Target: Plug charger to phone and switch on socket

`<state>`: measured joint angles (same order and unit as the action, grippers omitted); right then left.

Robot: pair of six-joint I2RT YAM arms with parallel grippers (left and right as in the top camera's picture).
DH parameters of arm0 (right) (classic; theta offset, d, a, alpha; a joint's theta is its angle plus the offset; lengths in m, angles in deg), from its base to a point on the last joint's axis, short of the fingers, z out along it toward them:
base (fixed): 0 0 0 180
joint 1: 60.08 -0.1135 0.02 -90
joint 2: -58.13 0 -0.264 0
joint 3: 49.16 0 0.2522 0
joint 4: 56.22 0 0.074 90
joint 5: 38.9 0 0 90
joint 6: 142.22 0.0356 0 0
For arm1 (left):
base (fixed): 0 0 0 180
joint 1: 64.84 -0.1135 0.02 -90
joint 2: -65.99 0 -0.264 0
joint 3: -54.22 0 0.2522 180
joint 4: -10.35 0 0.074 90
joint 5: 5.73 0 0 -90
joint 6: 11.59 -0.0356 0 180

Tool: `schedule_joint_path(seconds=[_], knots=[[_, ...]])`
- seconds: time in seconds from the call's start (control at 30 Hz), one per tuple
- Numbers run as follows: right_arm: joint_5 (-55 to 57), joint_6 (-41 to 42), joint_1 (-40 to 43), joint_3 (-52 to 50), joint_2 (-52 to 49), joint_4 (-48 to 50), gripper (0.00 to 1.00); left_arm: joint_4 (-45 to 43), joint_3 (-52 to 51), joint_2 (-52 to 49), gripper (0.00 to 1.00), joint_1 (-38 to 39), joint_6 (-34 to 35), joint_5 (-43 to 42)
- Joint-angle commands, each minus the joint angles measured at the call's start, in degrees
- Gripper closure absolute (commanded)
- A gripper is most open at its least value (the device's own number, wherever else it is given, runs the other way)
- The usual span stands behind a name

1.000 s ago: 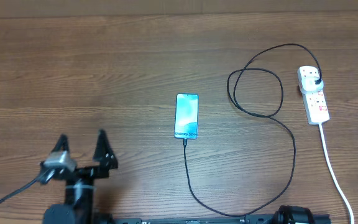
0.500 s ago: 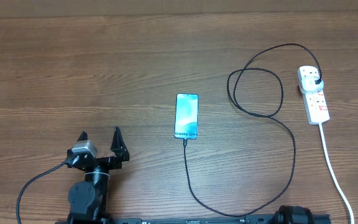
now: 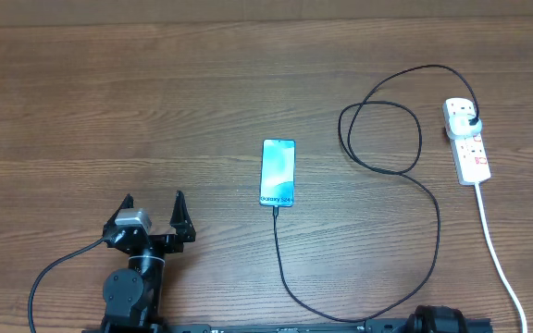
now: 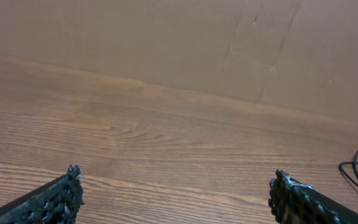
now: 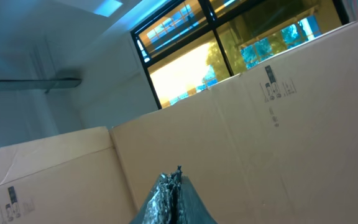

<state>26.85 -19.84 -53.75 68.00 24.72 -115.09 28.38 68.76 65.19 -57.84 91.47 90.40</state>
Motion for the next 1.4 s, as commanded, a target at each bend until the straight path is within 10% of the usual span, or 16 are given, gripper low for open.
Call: schedule_joint_path(seconds=[0.0,1.37], knots=[[-3.2,-0.9,-0.3,-0.2,0.2,0.0,0.96,-0.2,-0.4,0.5,0.00,-0.3,-1.7,-0.7],[2.3,-5.9,-0.3,-0.2,31.1,2.6,0.96,-0.2,-0.4,0.5,0.00,-6.7,-1.8,-0.9]])
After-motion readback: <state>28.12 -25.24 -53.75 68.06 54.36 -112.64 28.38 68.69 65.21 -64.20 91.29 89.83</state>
